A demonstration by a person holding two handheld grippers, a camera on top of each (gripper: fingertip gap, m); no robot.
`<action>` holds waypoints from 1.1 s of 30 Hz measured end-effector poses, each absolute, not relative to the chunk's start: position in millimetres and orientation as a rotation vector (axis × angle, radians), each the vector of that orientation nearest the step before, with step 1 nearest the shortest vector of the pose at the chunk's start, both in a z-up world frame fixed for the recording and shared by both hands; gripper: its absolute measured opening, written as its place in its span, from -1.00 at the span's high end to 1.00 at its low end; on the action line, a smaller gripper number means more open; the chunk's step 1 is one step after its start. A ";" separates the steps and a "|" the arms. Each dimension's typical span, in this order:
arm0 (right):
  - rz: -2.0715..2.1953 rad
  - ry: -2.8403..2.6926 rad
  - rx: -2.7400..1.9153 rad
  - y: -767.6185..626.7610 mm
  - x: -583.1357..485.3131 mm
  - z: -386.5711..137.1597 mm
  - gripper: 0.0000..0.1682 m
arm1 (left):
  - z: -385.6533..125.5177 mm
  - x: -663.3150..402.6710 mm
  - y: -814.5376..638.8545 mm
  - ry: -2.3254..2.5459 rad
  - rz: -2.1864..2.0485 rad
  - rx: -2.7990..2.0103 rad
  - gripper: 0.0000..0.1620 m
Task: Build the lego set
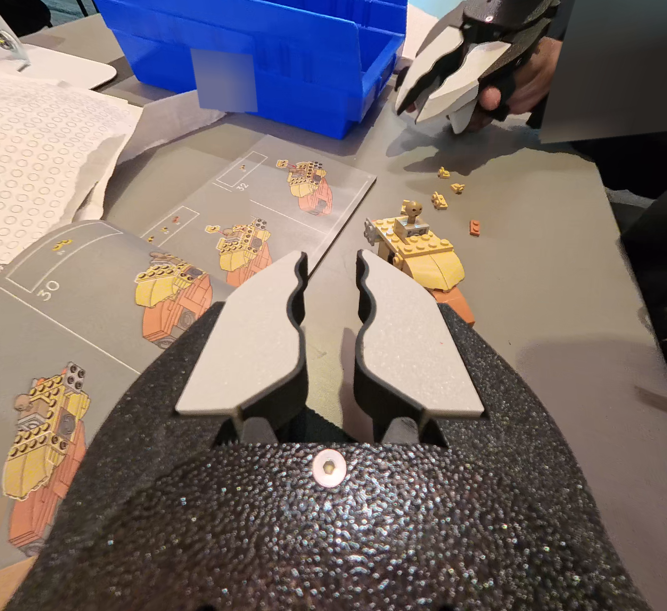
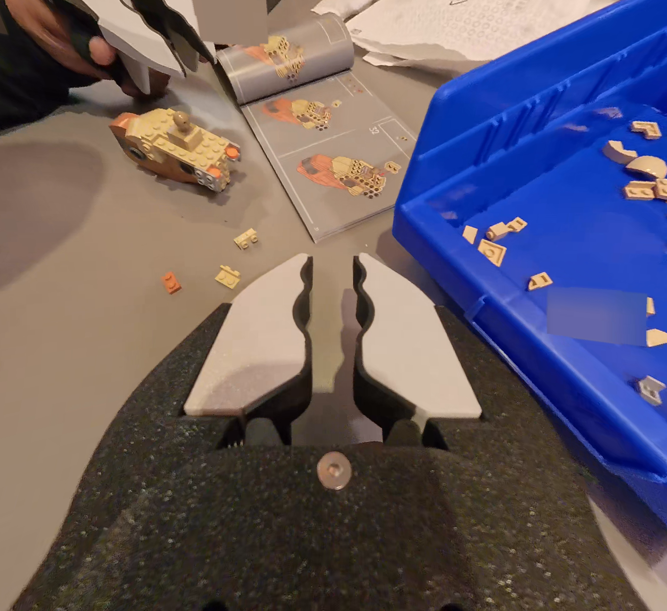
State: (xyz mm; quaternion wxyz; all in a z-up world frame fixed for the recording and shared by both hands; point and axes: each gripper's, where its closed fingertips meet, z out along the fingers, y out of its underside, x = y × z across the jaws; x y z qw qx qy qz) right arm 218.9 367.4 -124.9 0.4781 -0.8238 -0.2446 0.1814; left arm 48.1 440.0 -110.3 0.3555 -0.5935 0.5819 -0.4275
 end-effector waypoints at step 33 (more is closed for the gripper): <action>0.565 -0.609 -1.980 364.6 217.2 -120.4 0.76 | -118.8 48.9 442.9 1.516 -1.091 -1.609 0.69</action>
